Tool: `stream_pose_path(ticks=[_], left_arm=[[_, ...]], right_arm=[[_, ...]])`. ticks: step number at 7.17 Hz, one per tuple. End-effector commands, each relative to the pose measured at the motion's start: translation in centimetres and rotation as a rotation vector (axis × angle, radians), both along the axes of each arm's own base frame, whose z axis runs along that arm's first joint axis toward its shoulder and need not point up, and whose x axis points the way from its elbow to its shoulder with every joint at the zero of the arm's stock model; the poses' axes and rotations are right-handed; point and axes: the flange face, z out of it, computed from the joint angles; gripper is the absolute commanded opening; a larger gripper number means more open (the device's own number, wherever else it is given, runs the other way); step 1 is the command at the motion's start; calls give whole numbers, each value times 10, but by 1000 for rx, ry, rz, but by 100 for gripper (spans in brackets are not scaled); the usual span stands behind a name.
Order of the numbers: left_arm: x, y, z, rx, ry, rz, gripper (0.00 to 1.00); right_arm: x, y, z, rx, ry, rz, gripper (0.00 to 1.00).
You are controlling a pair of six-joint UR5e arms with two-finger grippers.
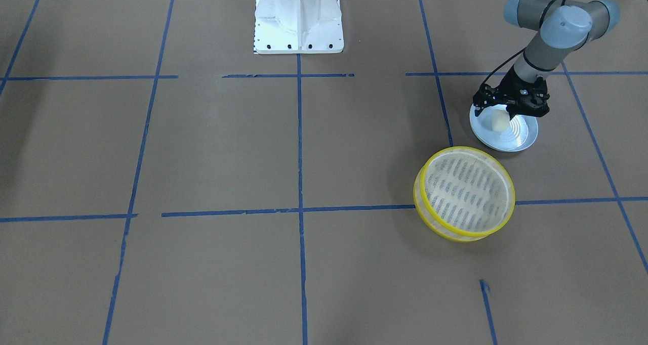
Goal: Place bun in steamer
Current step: 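Move the left gripper down over the bun on the blue plate, then close the left gripper on the pale bun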
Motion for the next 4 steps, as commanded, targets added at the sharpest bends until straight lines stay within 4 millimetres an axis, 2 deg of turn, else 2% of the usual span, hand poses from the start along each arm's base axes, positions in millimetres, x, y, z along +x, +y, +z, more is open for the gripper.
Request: stream_pose_path(ticks=[1, 3, 4], left_arm=[[2, 1, -2, -5, -28, -2, 92], [-4, -6, 16, 64, -102, -24, 86], [-3, -9, 15, 76, -108, -32, 86]], right_arm=[[0, 0, 0, 0, 0, 0, 100], [0, 0, 0, 0, 0, 0, 100], [0, 0, 0, 0, 0, 0, 100]])
